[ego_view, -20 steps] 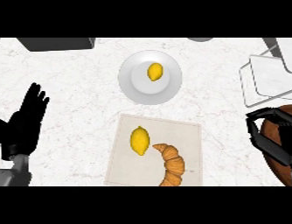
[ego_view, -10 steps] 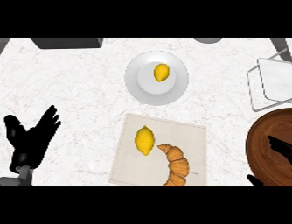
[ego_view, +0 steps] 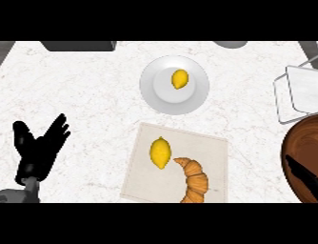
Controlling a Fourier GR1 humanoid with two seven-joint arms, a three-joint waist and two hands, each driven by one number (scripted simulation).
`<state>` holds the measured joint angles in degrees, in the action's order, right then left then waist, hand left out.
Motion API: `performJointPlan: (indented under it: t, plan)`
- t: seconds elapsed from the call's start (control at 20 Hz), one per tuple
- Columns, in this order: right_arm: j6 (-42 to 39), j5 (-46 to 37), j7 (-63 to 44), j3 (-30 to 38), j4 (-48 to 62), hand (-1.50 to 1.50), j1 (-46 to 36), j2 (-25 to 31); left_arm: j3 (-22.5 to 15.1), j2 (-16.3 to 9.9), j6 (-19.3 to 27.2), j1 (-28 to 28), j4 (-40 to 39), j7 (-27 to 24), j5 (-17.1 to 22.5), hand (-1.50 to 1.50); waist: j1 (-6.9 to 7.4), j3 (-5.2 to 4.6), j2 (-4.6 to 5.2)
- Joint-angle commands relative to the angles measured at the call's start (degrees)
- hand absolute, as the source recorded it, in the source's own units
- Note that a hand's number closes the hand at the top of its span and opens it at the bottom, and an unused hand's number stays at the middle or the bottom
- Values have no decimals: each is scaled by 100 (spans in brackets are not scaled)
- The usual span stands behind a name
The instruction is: Pick the croissant from the placemat and place it in the tiered shelf
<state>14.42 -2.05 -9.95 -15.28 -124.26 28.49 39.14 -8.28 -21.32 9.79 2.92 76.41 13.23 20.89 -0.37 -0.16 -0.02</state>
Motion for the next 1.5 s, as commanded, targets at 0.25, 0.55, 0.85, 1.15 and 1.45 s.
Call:
performJointPlan:
  t: [0.25,0.55,0.85,1.15,1.45]
  plan:
    - [262,-1876,-3714,-1119,-1007,-150,-1349,-304,-105,197,-67,99,-103,-26,-160,0,145,-6,29]
    - [-357,-3043,-5673,-1828,-535,-150,-2634,-996,80,69,-285,-14,-168,-182,-120,0,202,-12,30]
    - [-819,-3641,-6303,-2590,400,-150,-3056,-2089,72,237,-191,99,-181,90,-164,0,80,5,3]
    - [-1106,-3845,-6237,-2634,895,-150,-3078,-2436,198,161,-147,62,31,131,-282,0,45,13,-7]
    - [-1359,-4443,-6617,-2595,1131,-150,-3071,-2886,382,156,-318,-134,-26,-39,-209,0,39,11,-10]
